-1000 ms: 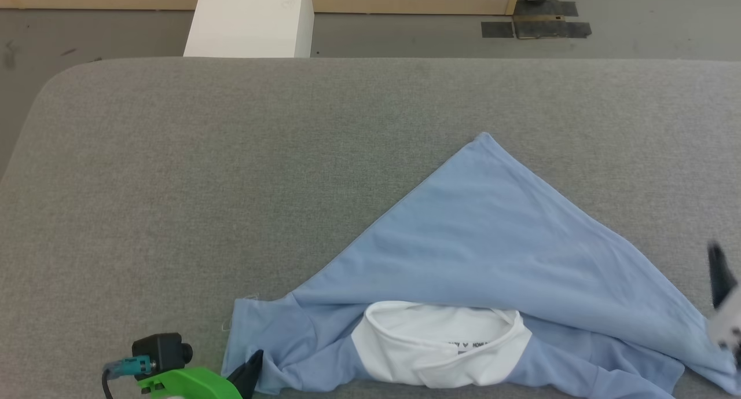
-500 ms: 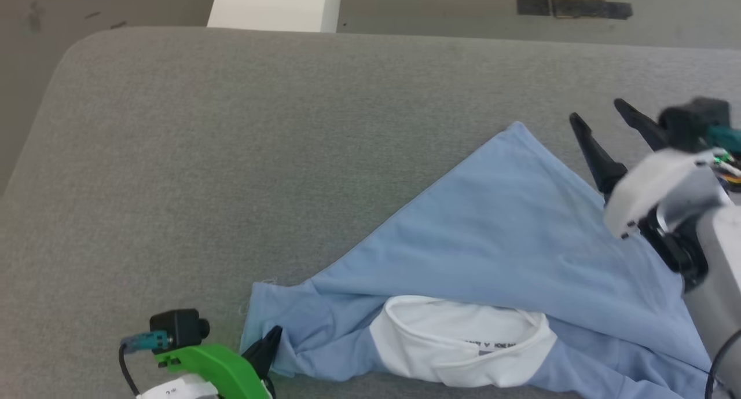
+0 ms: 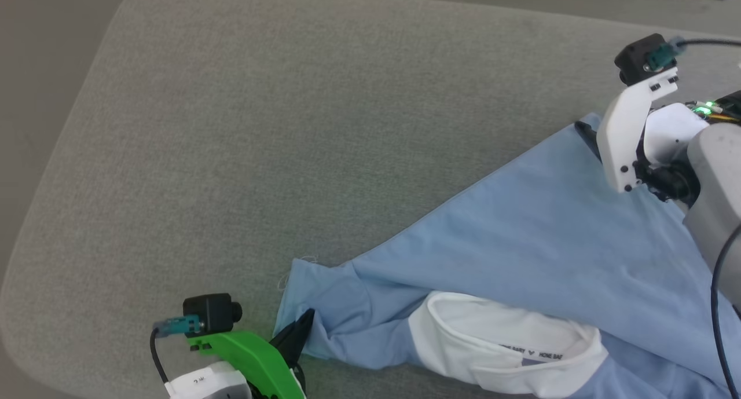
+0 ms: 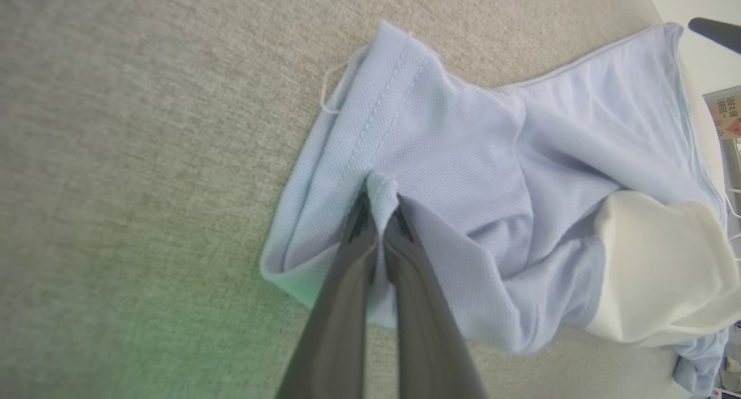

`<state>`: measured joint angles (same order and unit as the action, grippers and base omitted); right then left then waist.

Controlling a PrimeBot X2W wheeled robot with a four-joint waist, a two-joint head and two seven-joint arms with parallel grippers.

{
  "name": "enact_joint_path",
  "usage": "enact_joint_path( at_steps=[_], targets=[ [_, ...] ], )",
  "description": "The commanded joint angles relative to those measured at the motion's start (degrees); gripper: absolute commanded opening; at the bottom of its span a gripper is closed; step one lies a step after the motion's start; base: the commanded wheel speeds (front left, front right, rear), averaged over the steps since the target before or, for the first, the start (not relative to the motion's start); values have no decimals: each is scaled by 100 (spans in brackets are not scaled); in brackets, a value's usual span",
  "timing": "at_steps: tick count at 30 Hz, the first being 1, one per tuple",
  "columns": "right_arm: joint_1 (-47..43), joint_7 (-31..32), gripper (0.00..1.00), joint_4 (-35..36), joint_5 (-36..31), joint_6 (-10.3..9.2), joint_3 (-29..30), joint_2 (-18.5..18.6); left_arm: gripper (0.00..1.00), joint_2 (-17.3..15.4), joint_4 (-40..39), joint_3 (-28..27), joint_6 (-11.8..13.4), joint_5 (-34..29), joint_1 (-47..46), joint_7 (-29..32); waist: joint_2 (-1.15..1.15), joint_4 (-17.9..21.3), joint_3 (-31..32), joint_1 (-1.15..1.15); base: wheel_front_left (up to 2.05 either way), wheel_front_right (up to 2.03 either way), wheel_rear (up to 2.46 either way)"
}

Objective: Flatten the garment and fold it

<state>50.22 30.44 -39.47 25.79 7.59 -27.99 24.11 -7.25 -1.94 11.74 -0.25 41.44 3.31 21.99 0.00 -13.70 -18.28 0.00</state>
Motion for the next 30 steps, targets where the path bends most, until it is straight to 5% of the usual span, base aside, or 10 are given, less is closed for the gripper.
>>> enact_joint_path(
  at_steps=[1, 9, 10, 11, 12, 13, 18, 30],
  targets=[
    [155, 249, 100, -139, 7, -10, -64, 2, 0, 38, 73, 27, -38, 25, -103, -47, 0, -222, -232, 0, 0, 0, 0],
    [539, 1564, 99, -671, -56, -10, -49, -49, 0, 125, 263, 134, -130, 54, -263, -175, 0, -411, -451, 0, 0, 0, 0],
    [549, 1692, 71, -695, -63, -10, -33, -53, 0, 129, 279, 138, -136, 58, -271, -187, 0, -416, -459, 0, 0, 0, 0],
    [556, 1823, 31, -699, -78, -10, -25, -50, 0, 132, 295, 141, -142, 61, -279, -201, 0, -417, -466, 0, 0, 0, 0],
    [549, 1897, 21, -683, -78, -10, -20, -52, 0, 134, 309, 143, -144, 63, -284, -210, 0, -415, -466, 0, 0, 0, 0],
    [525, 1944, 0, -644, -46, -10, 6, -62, 0, 135, 325, 141, -143, 67, -287, -221, 0, -407, -461, 0, 0, 0, 0],
    [236, 1324, 0, -213, 127, -10, 186, -66, 0, 123, 367, 130, -131, 74, -270, -254, 0, -315, -340, 0, 0, 0, 0],
    [-1764, -2176, 0, 1148, 196, -10, 760, 80, 0, -134, 111, -117, 18, 5, 106, -440, 0, 387, 487, 0, 0, 0, 0]
  ],
)
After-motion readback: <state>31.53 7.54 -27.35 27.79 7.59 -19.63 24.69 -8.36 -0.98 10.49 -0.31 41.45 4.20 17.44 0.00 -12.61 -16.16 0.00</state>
